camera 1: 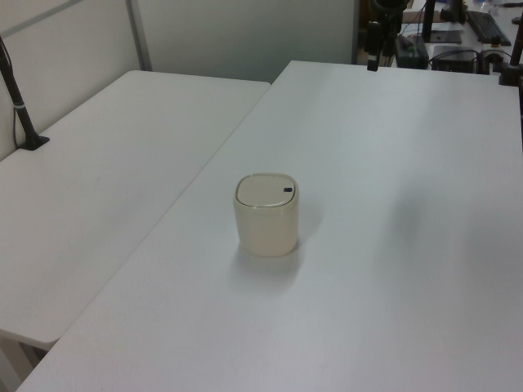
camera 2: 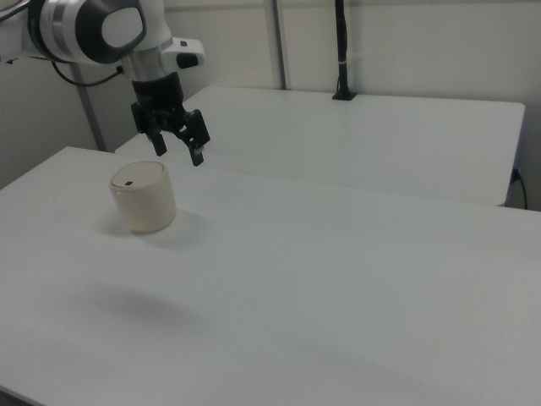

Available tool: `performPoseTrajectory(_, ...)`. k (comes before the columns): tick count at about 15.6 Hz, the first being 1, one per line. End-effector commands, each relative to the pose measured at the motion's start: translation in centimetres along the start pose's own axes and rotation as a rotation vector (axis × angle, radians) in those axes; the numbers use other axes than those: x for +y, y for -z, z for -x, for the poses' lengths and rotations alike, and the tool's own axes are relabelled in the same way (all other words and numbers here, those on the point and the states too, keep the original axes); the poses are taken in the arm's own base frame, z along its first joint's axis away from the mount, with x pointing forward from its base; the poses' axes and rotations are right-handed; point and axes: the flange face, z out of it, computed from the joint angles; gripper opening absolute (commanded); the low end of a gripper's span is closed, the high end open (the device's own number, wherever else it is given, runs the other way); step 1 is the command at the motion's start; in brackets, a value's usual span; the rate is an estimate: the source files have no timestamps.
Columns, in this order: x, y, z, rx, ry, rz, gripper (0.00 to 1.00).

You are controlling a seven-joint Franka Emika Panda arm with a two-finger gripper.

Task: Open the trash bin
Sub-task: 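Move the gripper from rest toward the cream trash bin, then lower the gripper onto the lid slot of the cream bin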

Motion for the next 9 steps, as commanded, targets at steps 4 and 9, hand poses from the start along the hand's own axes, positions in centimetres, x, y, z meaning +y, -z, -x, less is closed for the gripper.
performPoseTrajectory(4, -4.5, 2.3, -1.8, 0.176, 0.075, -0.044, 0.68)
performPoseTrajectory(9, -10.9, 0.2, -3.9, 0.226, -0.056, -0.078, 0.03)
